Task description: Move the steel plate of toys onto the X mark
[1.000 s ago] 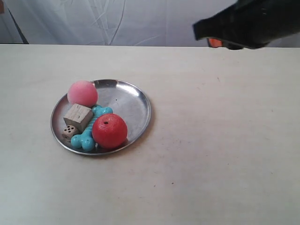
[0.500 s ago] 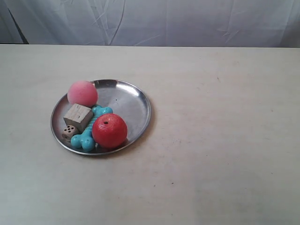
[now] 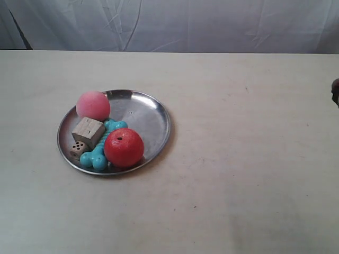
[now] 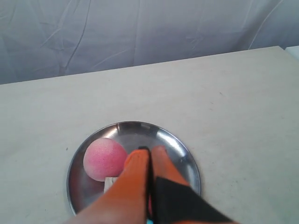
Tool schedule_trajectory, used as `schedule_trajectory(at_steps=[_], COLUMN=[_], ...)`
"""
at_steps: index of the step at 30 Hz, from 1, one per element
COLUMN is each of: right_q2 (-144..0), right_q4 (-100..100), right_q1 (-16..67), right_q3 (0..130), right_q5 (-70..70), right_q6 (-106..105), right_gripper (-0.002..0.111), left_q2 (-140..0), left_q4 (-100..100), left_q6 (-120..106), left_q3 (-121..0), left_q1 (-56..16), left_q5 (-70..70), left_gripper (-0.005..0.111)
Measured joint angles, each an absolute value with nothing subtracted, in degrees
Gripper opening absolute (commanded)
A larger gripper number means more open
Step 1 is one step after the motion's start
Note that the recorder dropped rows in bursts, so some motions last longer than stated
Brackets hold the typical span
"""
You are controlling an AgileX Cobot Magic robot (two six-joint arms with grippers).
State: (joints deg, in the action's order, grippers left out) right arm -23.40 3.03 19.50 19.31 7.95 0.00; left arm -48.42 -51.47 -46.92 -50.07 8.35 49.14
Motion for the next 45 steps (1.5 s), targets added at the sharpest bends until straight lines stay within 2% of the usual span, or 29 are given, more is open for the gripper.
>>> schedule_trajectory(at_steps=[7, 16, 20, 25, 33, 45], right_q2=[-20.47, -1.51, -0.41, -0.41, -0.35, -0.35], right_q4=[2.92, 2.82, 2.84, 2.80, 2.80, 2.80], right_q1=[18.08, 5.57, 1.85, 0.98, 0.88, 0.88], right_q3=[19.31, 11.29, 4.94, 0.48, 0.14, 0.14], right_q5=[8.44, 2.88, -2.61, -1.71, 7.97, 8.29], right_q6=[0.00, 0.00, 0.00, 0.00, 0.00, 0.00], right_gripper=[0.000, 0.000, 0.000, 0.000, 0.000, 0.000], left_q2=[-48.42, -48.42, -48.42, -48.42, -48.42, -48.42], left_q4=[-51.32, -48.88, -48.88, -48.88, -50.67, -53.60], left_q6=[-46.92, -47.02, -47.02, -47.05, -47.15, -47.15], left_q3=[-50.07, -50.07, -49.93, -49.80, -49.71, -49.71], left_q1=[7.44, 5.05, 5.05, 5.05, 5.05, 5.05], left_q5=[49.02, 47.31, 46.51, 46.29, 45.57, 45.71], left_gripper=[0.000, 0.000, 0.000, 0.000, 0.000, 0.000])
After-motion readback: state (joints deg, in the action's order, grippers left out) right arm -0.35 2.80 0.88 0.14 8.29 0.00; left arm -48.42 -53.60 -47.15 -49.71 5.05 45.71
